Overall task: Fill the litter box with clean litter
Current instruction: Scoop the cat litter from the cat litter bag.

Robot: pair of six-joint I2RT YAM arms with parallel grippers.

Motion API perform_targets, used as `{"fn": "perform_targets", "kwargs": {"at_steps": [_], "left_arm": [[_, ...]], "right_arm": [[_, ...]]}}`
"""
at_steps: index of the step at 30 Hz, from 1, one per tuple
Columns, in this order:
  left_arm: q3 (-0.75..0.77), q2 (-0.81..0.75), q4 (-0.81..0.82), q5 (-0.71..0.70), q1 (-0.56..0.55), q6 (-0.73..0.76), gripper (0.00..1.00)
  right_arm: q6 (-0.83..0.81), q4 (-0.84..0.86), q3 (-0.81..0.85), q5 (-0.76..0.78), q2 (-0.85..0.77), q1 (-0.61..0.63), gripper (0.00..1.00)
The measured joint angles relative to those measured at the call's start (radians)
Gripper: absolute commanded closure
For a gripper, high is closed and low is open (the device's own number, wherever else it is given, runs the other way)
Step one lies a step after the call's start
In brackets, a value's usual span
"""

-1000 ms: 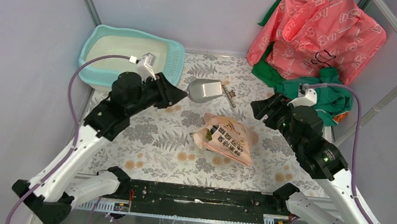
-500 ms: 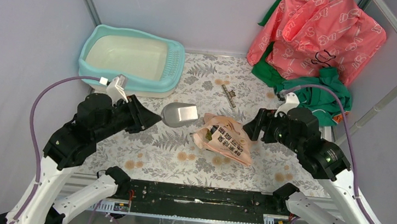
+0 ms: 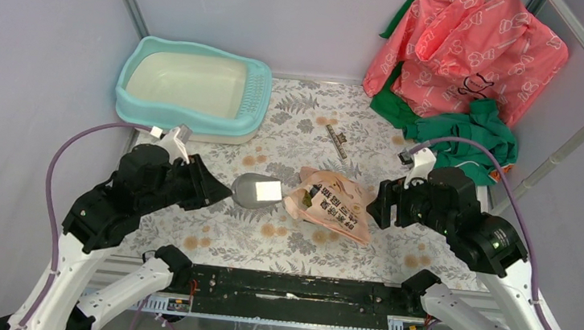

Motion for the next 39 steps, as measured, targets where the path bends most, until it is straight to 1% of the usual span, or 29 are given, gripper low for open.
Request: {"fn": "perform_targets", "kwargs": {"at_steps": [9,17,25,39], "left_arm": [[-0.010,0.022,-0.021,0.049,0.000,0.035,0.93],[-0.077,0.044,-0.009,0.109,0.000,0.052,0.93],[-0.139,0.105,0.083,0.140,0.000,0.052,0.92],[-0.146,0.254,0.209,0.161,0.000,0.037,0.92]], "right_arm": [[-0.036,0.000,0.003,-0.028,0.012,0.000,0.24],[-0.037,0.010,-0.003,-0.035,0.021,0.000,0.24],[-0.037,0.035,-0.018,-0.035,0.030,0.000,0.24],[-0.037,0.062,-0.044,-0.035,0.023,0.000,0.25]]}}
